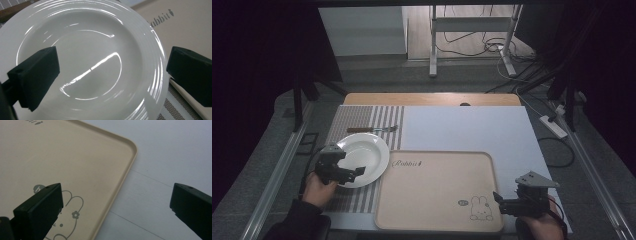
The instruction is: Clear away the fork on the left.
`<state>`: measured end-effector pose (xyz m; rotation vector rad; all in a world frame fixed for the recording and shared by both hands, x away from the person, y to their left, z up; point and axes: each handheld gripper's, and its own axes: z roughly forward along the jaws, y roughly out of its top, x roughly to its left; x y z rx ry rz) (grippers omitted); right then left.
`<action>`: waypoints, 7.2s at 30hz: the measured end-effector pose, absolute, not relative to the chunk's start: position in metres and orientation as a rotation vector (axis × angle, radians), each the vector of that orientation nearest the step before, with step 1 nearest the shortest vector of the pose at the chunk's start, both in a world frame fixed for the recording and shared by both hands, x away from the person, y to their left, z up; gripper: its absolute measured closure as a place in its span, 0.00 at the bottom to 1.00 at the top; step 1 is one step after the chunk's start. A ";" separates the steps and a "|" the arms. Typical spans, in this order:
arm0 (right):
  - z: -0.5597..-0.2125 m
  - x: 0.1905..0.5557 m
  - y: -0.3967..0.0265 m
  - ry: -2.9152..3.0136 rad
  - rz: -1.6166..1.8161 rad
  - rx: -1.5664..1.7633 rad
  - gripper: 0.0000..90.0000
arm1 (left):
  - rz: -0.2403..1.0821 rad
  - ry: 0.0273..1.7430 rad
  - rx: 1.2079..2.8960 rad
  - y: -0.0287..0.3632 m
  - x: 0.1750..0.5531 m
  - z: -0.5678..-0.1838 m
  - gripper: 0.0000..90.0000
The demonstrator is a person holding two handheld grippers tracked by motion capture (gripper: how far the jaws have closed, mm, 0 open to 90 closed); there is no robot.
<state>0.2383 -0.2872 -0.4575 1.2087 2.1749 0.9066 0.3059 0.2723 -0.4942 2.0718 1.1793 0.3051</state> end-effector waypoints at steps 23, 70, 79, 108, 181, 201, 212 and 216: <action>-0.458 0.239 -0.287 2.186 0.901 1.205 0.00 | 0.297 1.175 2.107 0.268 0.360 -0.498 0.00; -0.458 0.239 -0.286 2.198 0.896 1.194 0.00 | 0.334 1.279 2.182 0.272 0.460 -0.500 0.44; -0.458 0.239 -0.287 2.200 0.901 1.198 0.00 | 0.323 1.401 2.207 0.301 0.487 -0.511 0.99; -0.458 0.240 -0.286 2.205 0.891 1.198 0.00 | 0.095 1.444 2.287 0.318 0.482 -0.521 0.99; -0.458 0.239 -0.286 2.203 0.897 1.189 0.00 | 0.211 1.263 2.397 0.315 0.494 -0.469 0.87; -0.458 0.239 -0.285 2.205 0.890 1.188 0.00 | 0.168 1.191 2.365 0.290 0.450 -0.465 0.87; -0.459 0.239 -0.285 2.204 0.892 1.188 0.00 | 0.139 1.152 2.340 0.274 0.425 -0.469 0.87; -0.459 0.239 -0.285 2.206 0.894 1.187 0.00 | 0.138 1.134 2.350 0.266 0.416 -0.472 0.87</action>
